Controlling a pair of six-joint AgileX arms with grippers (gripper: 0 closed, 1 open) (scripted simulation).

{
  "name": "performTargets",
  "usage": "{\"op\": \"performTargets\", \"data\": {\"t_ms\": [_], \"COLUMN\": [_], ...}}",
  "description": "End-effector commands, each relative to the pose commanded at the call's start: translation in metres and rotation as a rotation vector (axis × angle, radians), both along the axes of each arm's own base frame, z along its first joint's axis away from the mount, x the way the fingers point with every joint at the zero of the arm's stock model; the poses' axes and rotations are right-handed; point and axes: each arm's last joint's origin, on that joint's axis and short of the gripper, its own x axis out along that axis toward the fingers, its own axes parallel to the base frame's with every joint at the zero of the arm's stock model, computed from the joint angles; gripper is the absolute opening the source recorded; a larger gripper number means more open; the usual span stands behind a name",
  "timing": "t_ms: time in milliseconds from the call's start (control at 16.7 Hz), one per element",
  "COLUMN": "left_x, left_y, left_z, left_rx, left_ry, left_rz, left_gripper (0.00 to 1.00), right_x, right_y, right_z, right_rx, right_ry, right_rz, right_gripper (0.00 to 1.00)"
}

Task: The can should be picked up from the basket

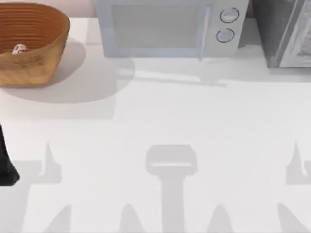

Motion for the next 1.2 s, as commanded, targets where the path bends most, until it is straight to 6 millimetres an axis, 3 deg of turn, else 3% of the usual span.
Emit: {"op": "performTargets", "data": {"t_ms": [180, 360, 660, 900, 1080, 1200], "left_x": [0.0, 0.002, 0.025, 0.09, 0.152, 0.198], "left_y": [0.0, 0.0, 0.0, 0.004, 0.008, 0.012], "left_z": [0.001, 0.016, 0.078, 0.135, 0.16, 0.165], "left_rx": [-0.001, -0.004, -0.017, -0.036, -0.052, -0.061], "left_ry": [0.005, 0.055, 0.236, 0.444, 0.598, 0.702], "left_rz": [-0.001, -0.011, -0.017, -0.008, -0.003, 0.0], "left_gripper": [1.0, 1.0, 1.0, 1.0, 1.0, 1.0], "right_x": [0.0, 0.0, 0.0, 0.0, 0.0, 0.0], "right_y": [0.0, 0.0, 0.0, 0.0, 0.0, 0.0], "right_z": [0.0, 0.0, 0.0, 0.0, 0.0, 0.0], "right_rx": [0.0, 0.0, 0.0, 0.0, 0.0, 0.0], "right_ry": [0.0, 0.0, 0.0, 0.0, 0.0, 0.0], "right_rz": [0.0, 0.0, 0.0, 0.0, 0.0, 0.0], "right_gripper": [1.0, 1.0, 1.0, 1.0, 1.0, 1.0]}}
